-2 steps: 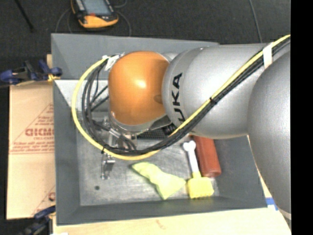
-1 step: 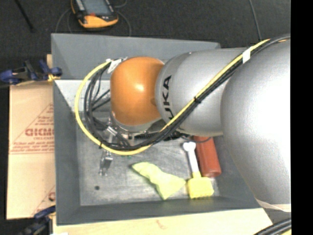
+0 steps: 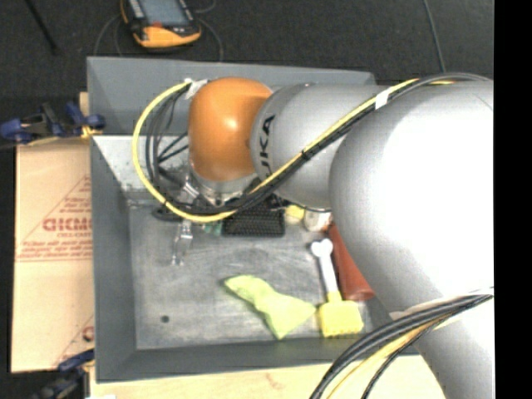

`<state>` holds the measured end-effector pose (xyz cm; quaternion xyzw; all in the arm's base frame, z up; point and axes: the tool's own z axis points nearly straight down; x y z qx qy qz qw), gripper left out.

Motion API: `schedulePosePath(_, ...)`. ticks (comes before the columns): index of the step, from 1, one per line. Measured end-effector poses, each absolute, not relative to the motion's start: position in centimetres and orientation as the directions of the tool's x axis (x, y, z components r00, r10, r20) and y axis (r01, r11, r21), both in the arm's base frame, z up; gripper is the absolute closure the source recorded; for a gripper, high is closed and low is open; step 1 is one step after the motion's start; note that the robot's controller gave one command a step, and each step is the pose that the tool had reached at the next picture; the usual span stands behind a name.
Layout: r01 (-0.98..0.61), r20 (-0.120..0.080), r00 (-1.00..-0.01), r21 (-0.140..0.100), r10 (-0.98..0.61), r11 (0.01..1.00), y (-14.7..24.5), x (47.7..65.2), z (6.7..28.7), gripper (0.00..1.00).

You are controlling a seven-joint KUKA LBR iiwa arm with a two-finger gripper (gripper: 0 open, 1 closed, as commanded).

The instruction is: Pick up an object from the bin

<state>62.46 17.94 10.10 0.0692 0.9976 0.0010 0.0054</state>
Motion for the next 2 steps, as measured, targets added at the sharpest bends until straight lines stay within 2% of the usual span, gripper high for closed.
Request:
schedulePosePath(1,0.252,0.001,-0.968,0.0,0.252,0.968,17.3,63.6,12.9,0.0)
schedulePosePath(2,0.239,-0.009,-0.971,0.003,0.239,0.971,14.6,64.6,9.9,0.0)
